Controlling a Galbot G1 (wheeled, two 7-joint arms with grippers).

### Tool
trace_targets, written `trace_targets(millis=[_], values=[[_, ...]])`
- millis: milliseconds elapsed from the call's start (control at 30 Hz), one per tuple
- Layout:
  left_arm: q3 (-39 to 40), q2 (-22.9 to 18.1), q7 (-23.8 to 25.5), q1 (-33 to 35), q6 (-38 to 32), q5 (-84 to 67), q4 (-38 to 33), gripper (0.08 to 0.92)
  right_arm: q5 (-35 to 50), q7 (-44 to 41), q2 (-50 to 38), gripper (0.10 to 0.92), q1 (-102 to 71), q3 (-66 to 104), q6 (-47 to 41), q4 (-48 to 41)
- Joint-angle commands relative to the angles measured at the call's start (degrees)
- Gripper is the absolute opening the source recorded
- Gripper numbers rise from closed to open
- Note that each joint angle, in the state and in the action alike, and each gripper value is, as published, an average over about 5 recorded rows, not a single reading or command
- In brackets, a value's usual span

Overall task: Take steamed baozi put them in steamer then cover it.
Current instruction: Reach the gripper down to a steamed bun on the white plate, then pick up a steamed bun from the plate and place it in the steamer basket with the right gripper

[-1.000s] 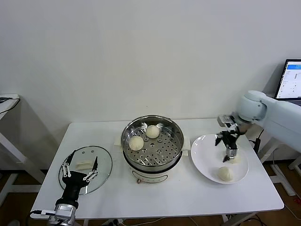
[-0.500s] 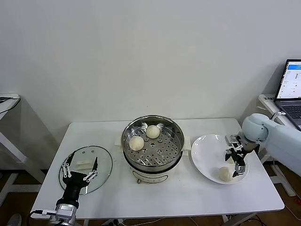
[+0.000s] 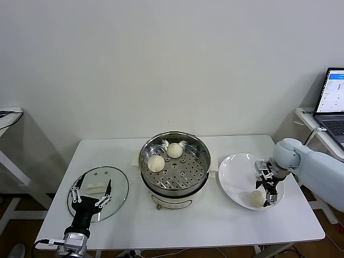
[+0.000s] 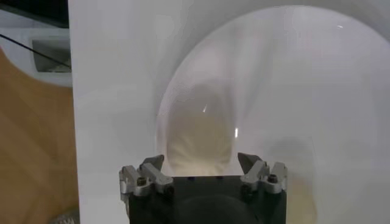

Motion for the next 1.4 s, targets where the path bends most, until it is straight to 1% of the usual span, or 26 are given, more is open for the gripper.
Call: trace_targets(millis=[33, 100, 233, 367, 600, 833, 1100, 1400], values=[[-0.08, -0.02, 0.09, 0.04, -0.13, 0.01, 0.22, 0.823, -0.99, 0.14, 0.45, 0.806, -1.62, 1.70, 0.24, -0.62], [-0.01, -0.09, 0.12, 0.04, -0.16, 0.01, 0.32, 0.823, -1.02, 0.15, 0.48, 0.774, -1.87, 2.04, 0.21, -0.63], [0.07, -0.16, 0.13, -0.11, -0.12, 0.01, 0.42, 0.823, -0.92, 0.17, 0.39, 0.685, -2.05, 2.52, 0.19, -0.48], [0.16, -0.13, 0.12, -0.28, 0.00, -0.01, 0.31, 0.823, -0.57, 0.20, 0.29, 0.633, -1.85, 2.56, 0.16, -0.41], [0.24, -0.06, 0.15, -0.24, 0.04, 0.02, 0.24, 0.823, 2.69, 0.07, -0.88, 0.628, 2.26, 0.36, -0.13, 0.27], [0.38, 0.14, 0.18, -0.24, 0.21, 0.04, -0.04, 0.823, 9.15, -0.36, -1.87, 0.628, 18.81, -6.88, 0.94, 2.16], [0.63, 0.21, 0.16, -0.28, 0.51, 0.12, -0.55, 0.823, 15.07, -0.02, 1.28, 0.632, 39.10, -17.02, 9.44, 8.43], [0.26, 0.25, 0.19, -0.09, 0.49, 0.09, -0.93, 0.823, 13.22, 1.30, 9.74, 0.639, 49.50, -24.16, 19.32, 17.28]])
